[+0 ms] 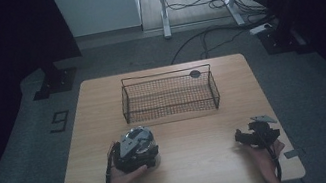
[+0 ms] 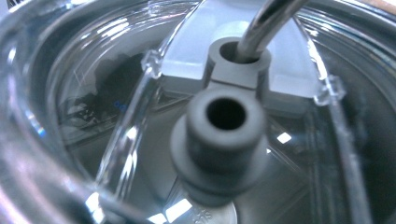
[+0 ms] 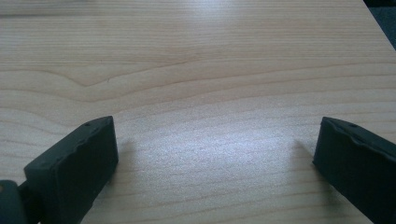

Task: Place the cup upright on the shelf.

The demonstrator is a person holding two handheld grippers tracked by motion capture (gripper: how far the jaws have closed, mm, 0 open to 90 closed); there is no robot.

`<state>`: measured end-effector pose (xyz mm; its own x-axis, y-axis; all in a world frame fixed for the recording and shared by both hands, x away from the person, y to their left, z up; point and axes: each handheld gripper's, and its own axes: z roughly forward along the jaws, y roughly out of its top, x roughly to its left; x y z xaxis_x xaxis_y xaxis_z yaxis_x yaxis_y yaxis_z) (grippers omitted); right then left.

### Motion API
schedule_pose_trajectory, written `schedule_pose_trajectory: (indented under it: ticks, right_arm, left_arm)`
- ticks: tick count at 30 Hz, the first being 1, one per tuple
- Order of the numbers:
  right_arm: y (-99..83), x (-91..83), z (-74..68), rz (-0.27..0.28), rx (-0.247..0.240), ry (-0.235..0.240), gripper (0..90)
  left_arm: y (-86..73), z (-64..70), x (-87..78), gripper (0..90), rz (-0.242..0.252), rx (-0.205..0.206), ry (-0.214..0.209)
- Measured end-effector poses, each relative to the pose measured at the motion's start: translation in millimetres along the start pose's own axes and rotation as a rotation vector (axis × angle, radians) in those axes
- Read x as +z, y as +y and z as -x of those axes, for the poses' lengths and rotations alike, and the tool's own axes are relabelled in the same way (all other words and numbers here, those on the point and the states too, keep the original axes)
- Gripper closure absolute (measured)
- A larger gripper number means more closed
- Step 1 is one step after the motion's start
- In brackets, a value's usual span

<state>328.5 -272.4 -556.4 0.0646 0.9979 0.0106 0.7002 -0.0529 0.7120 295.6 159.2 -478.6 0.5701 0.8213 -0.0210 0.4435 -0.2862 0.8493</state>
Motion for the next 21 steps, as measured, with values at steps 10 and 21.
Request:
schedule_pose_trajectory:
  ticks: [10,21]
  right_arm:
    - [0.0,0.0,0.0,0.0,0.0,0.0,0.0]
    - [0.0,0.0,0.0,0.0,0.0,0.0,0.0]
  left_arm:
    - [0.4,-0.3,-1.6,3.8,-0.009,0.015,-0.015]
    - [3.5,-2.1,-3.0,3.9,-0.003,-0.004,-0.027]
